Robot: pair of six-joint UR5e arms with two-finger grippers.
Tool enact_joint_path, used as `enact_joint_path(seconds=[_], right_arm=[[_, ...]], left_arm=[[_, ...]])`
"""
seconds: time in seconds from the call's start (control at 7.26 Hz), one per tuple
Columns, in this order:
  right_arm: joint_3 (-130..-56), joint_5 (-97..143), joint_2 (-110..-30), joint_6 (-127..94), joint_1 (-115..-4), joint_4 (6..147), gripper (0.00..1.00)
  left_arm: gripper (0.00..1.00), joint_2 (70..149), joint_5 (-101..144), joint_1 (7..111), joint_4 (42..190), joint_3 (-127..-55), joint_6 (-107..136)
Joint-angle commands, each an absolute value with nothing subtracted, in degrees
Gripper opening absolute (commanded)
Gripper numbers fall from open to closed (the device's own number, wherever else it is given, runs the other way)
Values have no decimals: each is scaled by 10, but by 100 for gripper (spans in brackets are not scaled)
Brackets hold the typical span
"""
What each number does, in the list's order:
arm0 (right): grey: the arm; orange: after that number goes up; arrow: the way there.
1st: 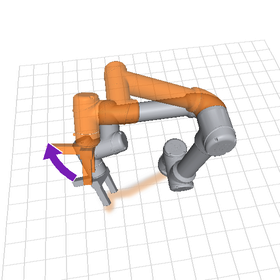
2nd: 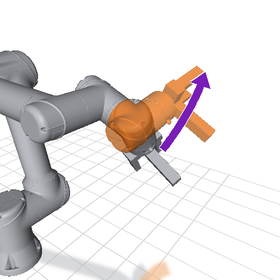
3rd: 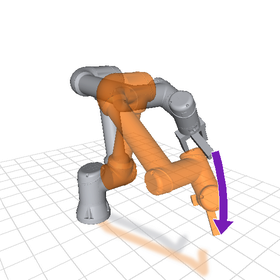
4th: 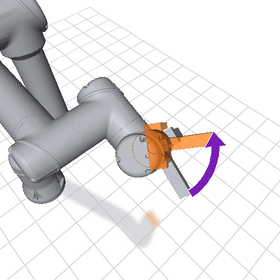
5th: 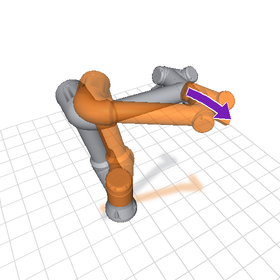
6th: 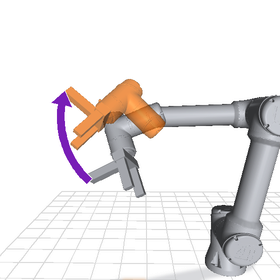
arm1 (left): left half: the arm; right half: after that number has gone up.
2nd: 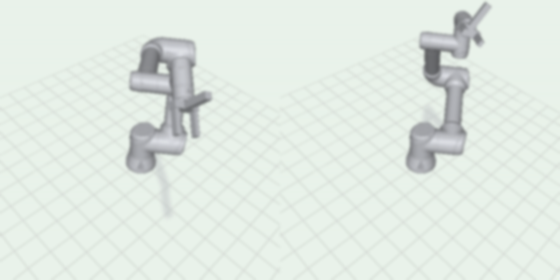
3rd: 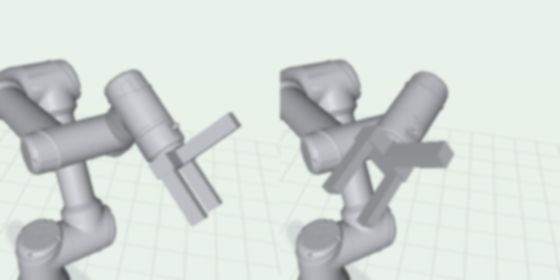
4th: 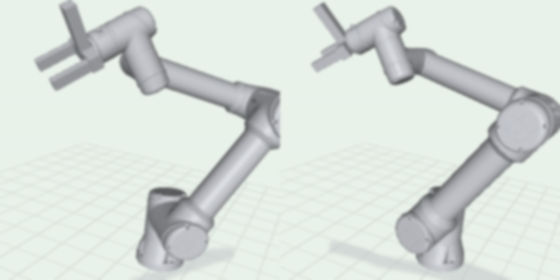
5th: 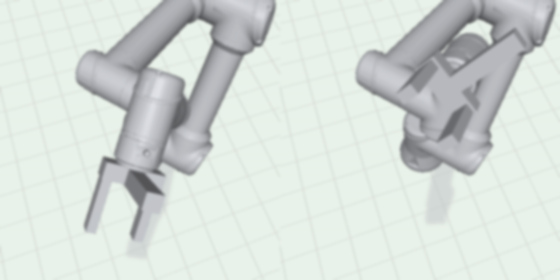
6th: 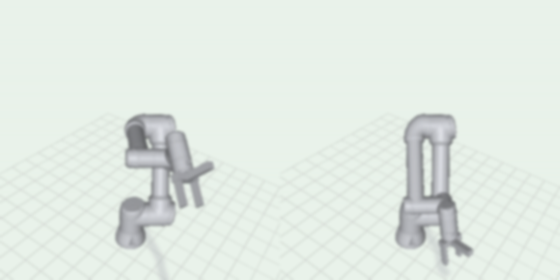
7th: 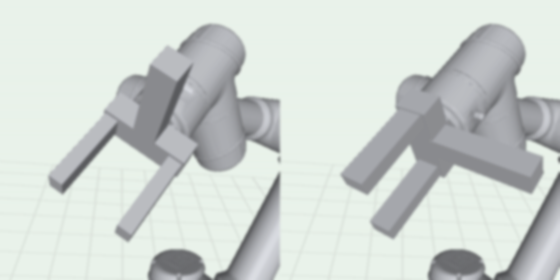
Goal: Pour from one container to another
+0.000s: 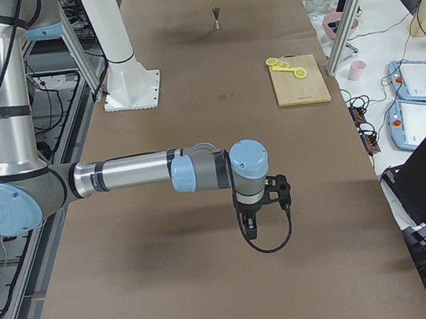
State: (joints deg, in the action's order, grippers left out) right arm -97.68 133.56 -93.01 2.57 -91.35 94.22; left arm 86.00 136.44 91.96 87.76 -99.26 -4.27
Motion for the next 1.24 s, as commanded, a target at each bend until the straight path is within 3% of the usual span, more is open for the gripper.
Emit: enact_joint_path(seconds=[0.0,0.83,1.1], right_arm=[[-980,1337,-931,79,-913,942,100],[-973,1333,-929,151,-911,929,100],[-911,1338,-944,152,-911,787,100]], left_arm=[[98,863,1365,920,887,-1000,-13],[98,861,1359,918,1005,-1080,146],[98,860,1359,910,1007,-1113,181]])
